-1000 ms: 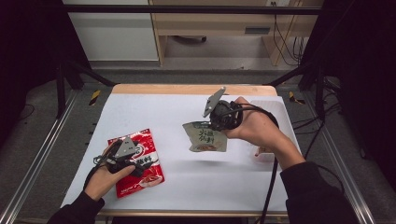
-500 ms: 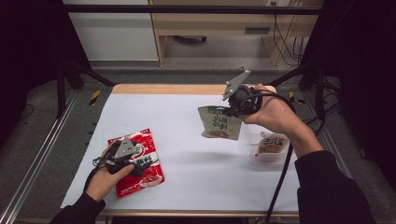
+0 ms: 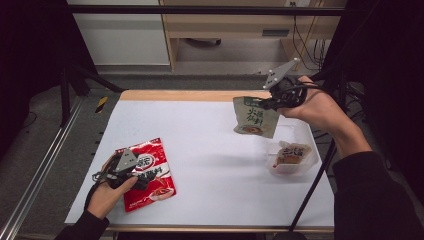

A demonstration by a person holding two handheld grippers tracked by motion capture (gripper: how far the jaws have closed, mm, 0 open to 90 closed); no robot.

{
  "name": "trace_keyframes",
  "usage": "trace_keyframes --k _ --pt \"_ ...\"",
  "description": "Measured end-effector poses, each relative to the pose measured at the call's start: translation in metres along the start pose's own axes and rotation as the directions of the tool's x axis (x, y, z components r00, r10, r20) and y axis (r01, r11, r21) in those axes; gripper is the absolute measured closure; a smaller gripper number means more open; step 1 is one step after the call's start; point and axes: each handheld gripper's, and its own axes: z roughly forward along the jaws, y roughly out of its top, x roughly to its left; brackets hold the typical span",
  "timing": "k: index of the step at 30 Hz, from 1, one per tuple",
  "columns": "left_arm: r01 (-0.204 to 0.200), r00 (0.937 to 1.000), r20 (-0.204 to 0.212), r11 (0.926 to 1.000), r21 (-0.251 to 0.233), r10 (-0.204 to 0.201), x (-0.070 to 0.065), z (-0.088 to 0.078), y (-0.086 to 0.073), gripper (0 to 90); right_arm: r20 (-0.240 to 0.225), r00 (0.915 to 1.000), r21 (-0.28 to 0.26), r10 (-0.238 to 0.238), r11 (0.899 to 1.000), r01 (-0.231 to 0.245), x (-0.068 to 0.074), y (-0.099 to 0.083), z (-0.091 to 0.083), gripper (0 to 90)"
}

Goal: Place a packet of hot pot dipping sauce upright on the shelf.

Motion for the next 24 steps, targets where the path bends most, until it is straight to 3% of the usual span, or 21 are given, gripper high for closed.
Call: trace_keyframes --k 12,24 --pt "-0.002 1.0000 0.004 1.0000 0.005 0.002 0.000 0.001 -0.001 6.7 0.018 0.9979 0.024 0.062 0.998 -0.063 -0.010 -0.036 -0.009 90.0" --pt "0.002 1.0000 0.003 0.9999 0.011 -0.002 0.001 0.001 -0.002 6.7 0.008 0.9953 0.041 0.096 0.994 -0.097 -0.011 -0.066 -0.011 90.0"
